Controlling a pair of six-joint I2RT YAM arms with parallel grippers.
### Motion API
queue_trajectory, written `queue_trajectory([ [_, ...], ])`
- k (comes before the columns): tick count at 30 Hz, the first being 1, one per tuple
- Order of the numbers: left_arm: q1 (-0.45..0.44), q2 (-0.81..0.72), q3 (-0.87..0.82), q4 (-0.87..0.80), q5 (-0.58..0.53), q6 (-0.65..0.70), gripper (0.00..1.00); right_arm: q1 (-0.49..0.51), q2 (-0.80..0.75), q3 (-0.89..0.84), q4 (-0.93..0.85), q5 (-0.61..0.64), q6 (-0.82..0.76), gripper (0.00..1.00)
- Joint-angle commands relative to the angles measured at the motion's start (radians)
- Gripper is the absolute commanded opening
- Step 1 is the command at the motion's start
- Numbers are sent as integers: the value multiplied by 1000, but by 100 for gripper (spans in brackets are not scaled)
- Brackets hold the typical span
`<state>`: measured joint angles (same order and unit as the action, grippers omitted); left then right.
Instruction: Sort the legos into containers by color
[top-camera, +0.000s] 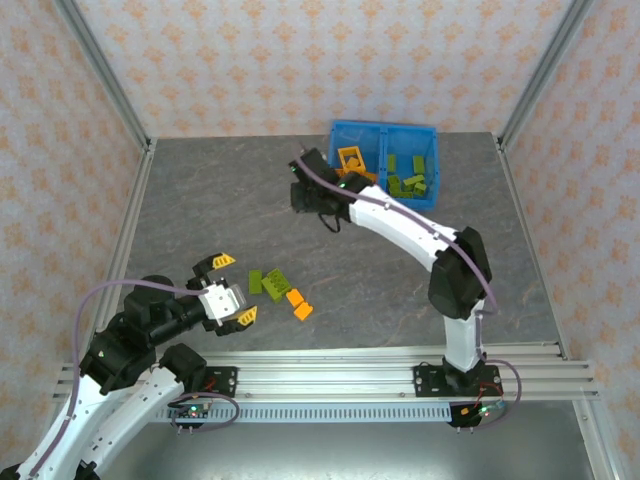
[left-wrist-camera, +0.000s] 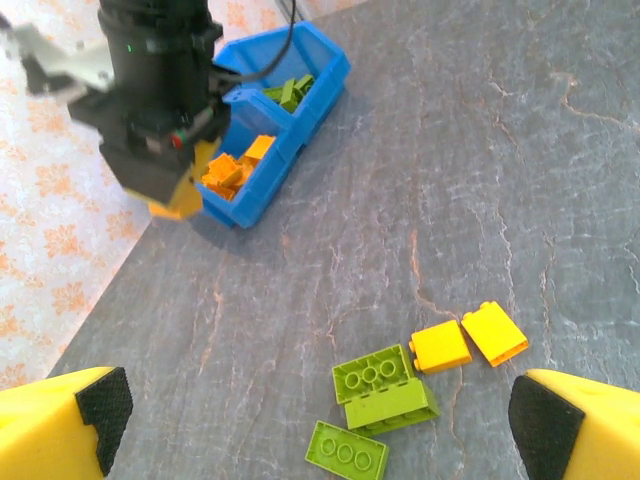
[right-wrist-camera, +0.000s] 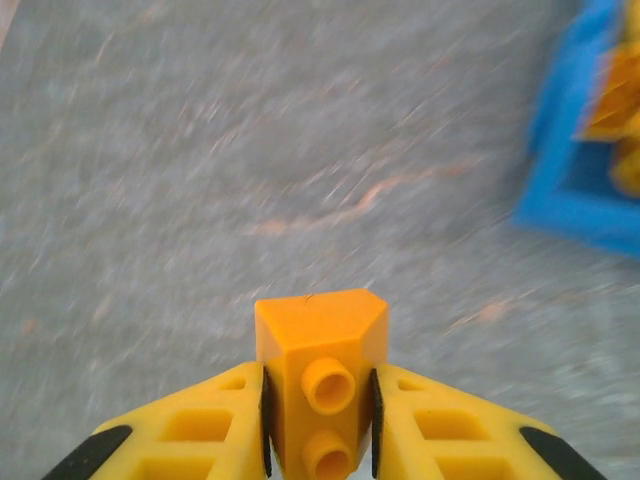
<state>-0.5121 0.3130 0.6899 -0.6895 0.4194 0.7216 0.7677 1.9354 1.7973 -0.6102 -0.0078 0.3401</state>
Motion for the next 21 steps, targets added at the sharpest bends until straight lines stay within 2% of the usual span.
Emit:
queue_trajectory([
  [1, 0, 10, -4, 41, 21, -29, 100, -70, 4, 37, -49, 210, -66, 28],
  [4, 0, 4, -8, 42, 18, -41, 100, -159, 50, 85, -56, 249, -79, 28],
  [7, 0, 3, -12, 47, 19, -49, 100, -237, 134, 158, -45, 204, -94, 28],
  [13, -1, 2, -25, 53, 25, -69, 100, -327, 381, 457, -123, 187, -99, 28],
  [15, 0, 0, -29, 58, 17, -80, 100, -344, 471, 608, -190, 202, -103, 32],
  [17, -1, -2, -33, 65, 4, -90, 100, -353, 551, 760, -245, 203, -123, 40],
  [19, 0, -5, -39, 71, -3, -93, 100, -355, 587, 852, -273, 203, -139, 48],
  [21, 0, -9, -46, 83, -1, -94, 100, -356, 577, 874, -278, 194, -144, 52],
])
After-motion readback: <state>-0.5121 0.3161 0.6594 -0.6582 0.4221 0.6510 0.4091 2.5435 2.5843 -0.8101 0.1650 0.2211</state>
